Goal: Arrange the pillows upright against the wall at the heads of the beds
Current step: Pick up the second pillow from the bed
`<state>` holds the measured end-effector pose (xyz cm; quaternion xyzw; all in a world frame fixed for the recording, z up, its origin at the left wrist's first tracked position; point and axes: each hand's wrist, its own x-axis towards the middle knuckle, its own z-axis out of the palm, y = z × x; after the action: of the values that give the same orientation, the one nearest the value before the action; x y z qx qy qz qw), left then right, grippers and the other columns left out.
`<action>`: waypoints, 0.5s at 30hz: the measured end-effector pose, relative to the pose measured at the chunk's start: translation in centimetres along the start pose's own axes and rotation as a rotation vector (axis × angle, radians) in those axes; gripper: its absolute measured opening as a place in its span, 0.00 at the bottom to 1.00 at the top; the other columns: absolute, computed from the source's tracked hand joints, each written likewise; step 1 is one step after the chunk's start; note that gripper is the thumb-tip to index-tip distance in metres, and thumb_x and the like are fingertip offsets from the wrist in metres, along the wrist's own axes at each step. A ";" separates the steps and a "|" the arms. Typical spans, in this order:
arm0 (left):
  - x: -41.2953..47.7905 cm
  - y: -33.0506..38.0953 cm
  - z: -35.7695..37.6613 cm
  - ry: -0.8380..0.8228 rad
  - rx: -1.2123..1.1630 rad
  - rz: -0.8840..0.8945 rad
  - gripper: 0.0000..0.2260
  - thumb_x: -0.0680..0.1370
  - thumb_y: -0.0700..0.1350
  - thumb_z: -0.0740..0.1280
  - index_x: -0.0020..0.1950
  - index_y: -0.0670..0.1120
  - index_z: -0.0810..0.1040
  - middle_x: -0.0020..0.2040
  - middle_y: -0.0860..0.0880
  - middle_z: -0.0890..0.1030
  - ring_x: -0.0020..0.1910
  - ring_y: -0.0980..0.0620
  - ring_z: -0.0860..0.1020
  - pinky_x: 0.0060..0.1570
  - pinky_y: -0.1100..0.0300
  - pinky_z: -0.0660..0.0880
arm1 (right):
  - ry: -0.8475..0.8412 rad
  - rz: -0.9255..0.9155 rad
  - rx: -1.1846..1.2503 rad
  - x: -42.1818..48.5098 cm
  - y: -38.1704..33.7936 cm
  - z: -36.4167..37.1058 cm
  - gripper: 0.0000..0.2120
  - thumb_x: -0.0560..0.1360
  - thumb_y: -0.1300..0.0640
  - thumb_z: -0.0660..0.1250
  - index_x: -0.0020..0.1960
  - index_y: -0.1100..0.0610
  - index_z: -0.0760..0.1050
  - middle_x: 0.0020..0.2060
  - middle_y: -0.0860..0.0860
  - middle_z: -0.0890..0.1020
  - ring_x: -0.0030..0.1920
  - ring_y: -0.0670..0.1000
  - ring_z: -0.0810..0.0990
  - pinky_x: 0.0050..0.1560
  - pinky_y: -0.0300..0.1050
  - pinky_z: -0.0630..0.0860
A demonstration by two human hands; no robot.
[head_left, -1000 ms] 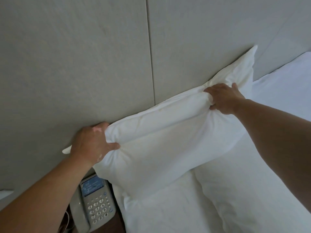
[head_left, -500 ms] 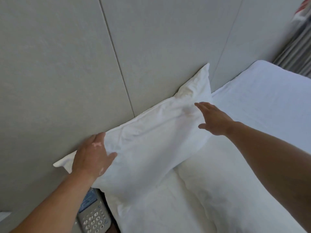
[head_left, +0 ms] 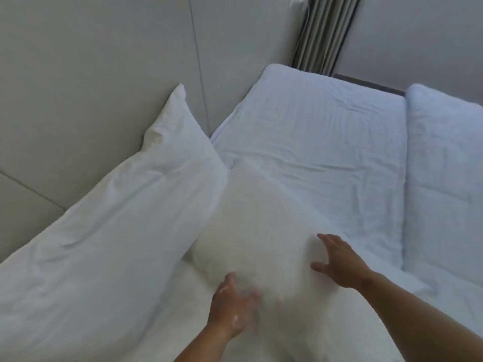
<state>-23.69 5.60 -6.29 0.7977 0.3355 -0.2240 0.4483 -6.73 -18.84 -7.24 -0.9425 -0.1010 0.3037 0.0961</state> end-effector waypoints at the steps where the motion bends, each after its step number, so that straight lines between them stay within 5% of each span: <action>1: 0.7 0.2 1.8 -0.010 -0.050 -0.047 0.42 0.69 0.65 0.70 0.77 0.47 0.63 0.71 0.43 0.75 0.70 0.46 0.74 0.66 0.59 0.69 | 0.000 0.033 0.008 0.5 1.2 0.1 0.48 0.72 0.33 0.71 0.83 0.50 0.55 0.82 0.51 0.60 0.80 0.56 0.60 0.77 0.56 0.63; 8: 5.3 1.0 10.1 0.117 -0.339 -0.300 0.58 0.66 0.66 0.74 0.82 0.45 0.43 0.75 0.35 0.69 0.71 0.39 0.72 0.67 0.53 0.68 | -0.035 0.157 0.074 6.3 5.3 0.0 0.70 0.47 0.11 0.59 0.82 0.43 0.52 0.81 0.51 0.60 0.81 0.55 0.58 0.77 0.64 0.61; 15: 7.9 0.2 13.8 0.160 -0.463 -0.299 0.61 0.62 0.71 0.72 0.82 0.52 0.41 0.74 0.38 0.71 0.67 0.37 0.75 0.64 0.51 0.70 | -0.097 0.175 0.243 9.7 6.6 2.0 0.61 0.59 0.23 0.74 0.84 0.39 0.49 0.75 0.50 0.73 0.74 0.56 0.71 0.72 0.51 0.68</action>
<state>-19.04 -3.81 -18.28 0.6309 0.5260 -0.1416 0.5526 0.70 -22.54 -15.76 -0.9134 0.0146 0.3662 0.1773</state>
